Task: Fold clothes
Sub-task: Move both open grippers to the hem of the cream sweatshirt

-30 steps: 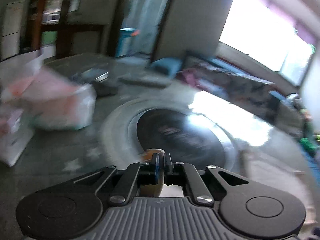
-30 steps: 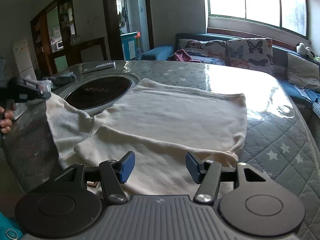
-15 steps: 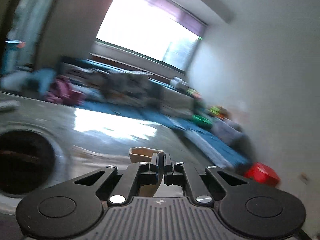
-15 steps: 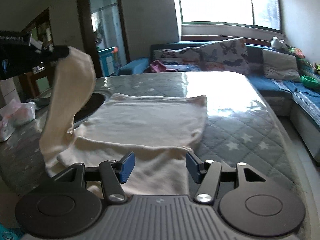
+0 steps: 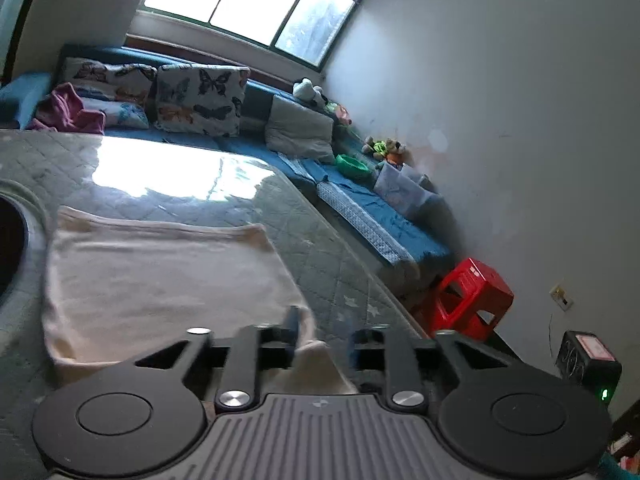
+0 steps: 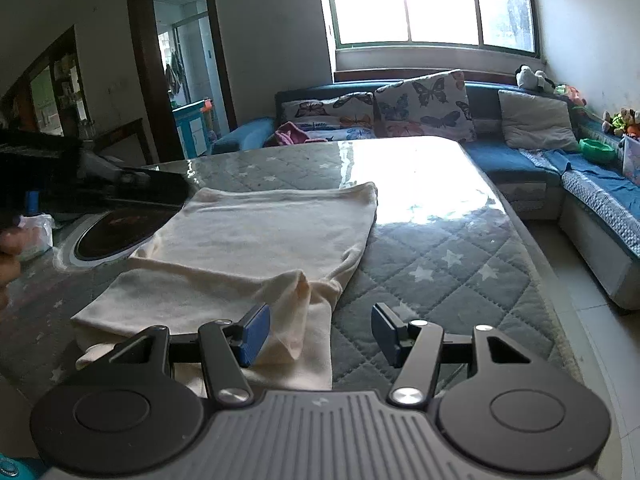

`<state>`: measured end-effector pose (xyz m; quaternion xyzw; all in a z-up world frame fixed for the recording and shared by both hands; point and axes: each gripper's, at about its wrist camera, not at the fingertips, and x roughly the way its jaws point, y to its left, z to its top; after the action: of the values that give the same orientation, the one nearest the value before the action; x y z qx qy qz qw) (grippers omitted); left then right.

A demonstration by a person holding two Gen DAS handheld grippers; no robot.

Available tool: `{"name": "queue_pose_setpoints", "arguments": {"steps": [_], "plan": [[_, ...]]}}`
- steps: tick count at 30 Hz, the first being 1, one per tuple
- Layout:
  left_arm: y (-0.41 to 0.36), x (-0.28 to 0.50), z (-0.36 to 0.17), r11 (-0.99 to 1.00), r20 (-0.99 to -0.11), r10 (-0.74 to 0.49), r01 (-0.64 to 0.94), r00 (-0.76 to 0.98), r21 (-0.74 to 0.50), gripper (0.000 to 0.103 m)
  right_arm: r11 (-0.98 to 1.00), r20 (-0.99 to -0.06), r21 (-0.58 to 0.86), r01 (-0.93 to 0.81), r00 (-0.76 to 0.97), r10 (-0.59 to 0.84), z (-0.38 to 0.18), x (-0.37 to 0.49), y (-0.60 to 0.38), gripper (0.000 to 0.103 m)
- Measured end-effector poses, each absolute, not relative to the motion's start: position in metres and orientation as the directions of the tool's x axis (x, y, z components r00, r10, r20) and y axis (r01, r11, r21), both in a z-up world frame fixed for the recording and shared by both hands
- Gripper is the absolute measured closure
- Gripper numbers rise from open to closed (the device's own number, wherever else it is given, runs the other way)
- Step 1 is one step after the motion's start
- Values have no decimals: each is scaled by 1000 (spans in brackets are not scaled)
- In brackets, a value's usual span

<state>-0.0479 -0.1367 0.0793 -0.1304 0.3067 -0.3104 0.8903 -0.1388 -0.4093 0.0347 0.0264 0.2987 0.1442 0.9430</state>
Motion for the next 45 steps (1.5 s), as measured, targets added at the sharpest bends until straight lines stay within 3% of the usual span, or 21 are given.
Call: {"name": "queue_pose_setpoints", "arguments": {"steps": [6, 7, 11, 17, 21, 27, 38, 45], "plan": [[-87, -56, 60, 860, -544, -510, 391, 666, -327, 71, 947, -540, 150, -284, 779, 318, 38, -131, -401, 56], [-82, -56, 55, 867, -559, -498, 377, 663, -326, 71, 946, -538, 147, -290, 778, 323, 38, -129, -397, 62], [-70, -58, 39, 891, -601, -454, 342, 658, -299, 71, 932, -538, 143, -333, 764, 356, 37, -119, -382, 71], [-67, -47, 29, 910, -615, -413, 322, 671, -260, 72, 912, -567, 91, -401, 731, 378, 30, -104, -359, 71], [-62, -36, 17, 926, -645, -377, 280, 665, -253, 80, 911, -601, 45, -411, 717, 353, 21, -99, -353, 71], [-59, -30, 12, 936, -647, -350, 274, 677, -220, 84, 904, -618, 27, -426, 704, 350, 16, -95, -350, 71], [-56, -4, 14, 949, -653, -312, 260, 690, -179, 82, 896, -612, 5, -445, 707, 354, 11, -72, -342, 73], [-65, -42, 31, 924, -620, -347, 368, 704, -99, 82, 862, -612, -38, -505, 694, 379, 23, -99, -332, 72]]}}
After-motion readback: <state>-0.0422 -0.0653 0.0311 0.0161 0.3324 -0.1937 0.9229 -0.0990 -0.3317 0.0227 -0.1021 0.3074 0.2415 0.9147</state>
